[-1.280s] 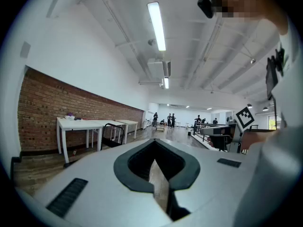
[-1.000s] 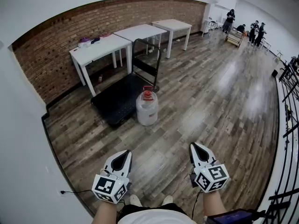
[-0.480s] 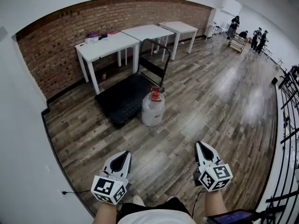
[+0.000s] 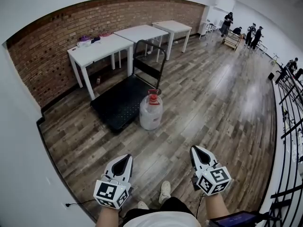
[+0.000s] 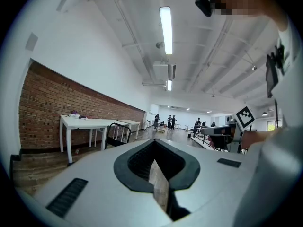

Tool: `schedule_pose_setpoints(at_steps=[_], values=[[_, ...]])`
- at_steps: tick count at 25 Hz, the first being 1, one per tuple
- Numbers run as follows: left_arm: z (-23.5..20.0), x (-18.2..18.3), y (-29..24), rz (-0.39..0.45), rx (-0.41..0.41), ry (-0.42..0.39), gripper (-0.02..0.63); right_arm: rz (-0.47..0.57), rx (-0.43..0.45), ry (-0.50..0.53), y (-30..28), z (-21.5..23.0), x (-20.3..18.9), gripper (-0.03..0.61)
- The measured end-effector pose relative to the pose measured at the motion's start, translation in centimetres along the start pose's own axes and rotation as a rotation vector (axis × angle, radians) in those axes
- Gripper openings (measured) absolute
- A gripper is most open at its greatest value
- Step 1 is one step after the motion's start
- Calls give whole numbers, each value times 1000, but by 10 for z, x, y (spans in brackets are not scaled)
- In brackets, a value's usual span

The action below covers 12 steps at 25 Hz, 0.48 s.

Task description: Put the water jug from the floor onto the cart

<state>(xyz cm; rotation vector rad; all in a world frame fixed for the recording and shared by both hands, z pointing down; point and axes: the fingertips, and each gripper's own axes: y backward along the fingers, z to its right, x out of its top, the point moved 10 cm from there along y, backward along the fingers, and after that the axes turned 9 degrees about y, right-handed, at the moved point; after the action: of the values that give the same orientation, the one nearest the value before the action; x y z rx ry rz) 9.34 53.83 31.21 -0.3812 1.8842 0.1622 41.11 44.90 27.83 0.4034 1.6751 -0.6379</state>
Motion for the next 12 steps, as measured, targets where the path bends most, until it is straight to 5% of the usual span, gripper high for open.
schedule_pose_setpoints(at_steps=[12], values=[[-24, 12, -69, -25, 32, -3, -2, 10, 57, -11, -69, 44, -4, 2]])
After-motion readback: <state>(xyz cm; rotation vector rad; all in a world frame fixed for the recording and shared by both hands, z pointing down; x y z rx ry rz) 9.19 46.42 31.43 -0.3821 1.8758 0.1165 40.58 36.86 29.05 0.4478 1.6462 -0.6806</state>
